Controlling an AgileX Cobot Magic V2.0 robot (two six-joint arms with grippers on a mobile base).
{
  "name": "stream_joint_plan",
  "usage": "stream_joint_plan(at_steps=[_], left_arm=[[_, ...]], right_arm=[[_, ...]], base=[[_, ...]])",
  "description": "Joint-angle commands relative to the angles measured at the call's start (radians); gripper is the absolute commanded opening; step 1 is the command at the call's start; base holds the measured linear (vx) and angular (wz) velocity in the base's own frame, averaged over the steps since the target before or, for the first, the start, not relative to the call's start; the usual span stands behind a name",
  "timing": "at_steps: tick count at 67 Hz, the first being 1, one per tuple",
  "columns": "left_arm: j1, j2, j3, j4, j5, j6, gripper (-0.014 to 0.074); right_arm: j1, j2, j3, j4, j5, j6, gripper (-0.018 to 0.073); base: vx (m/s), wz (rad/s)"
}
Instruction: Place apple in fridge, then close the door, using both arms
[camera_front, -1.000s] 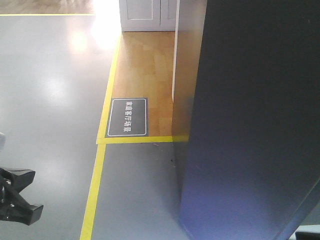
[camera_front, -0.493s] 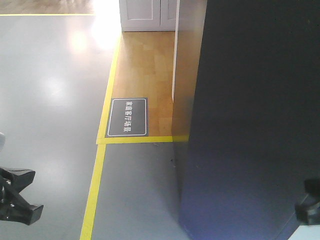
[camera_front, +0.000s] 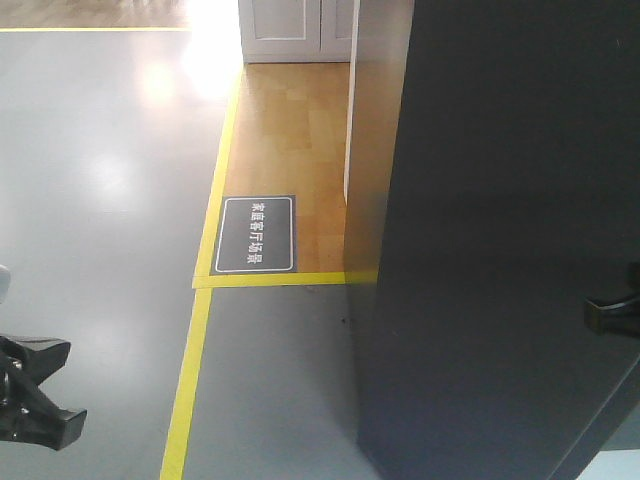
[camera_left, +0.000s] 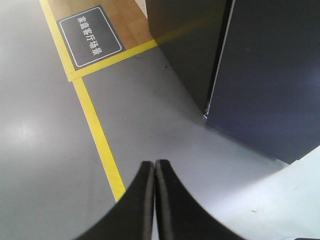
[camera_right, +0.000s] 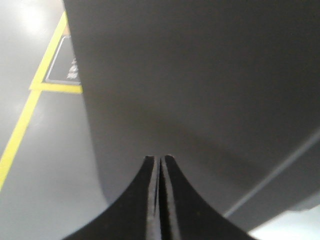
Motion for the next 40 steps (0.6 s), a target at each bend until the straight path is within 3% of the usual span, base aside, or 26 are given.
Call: stream_joint_plan(at_steps=[1,18,31,40], left_arm=[[0.001,-0.01,-0.023,0.013,-0.05,-0.013,-0.0006],[0.001,-0.01,-0.023,0.013,-0.05,-0.013,-0.0006],[0.001,-0.01,-0.023,0.013,-0.049,-0.013,-0.0006],[0.001,-0.01,-0.023,0.013,-0.05,-0.013,-0.0006]], right_arm=[[-0.006,0.02,-0.034,-0.123,-0.095,0.079,-0.0004],[-0.006,0.098,-0.086,-0.342,-0.049,0.244,-0.0004],[-0.011,0.159,-0.153,-0.388,-0.023,0.246,-0.0003],[-0.095,0.205,-0.187,-0.37,-0.048,0.243,-0.0003]], base=[[0.0,0.0],[0.0,0.0],[0.0,0.0],[0.0,0.0]])
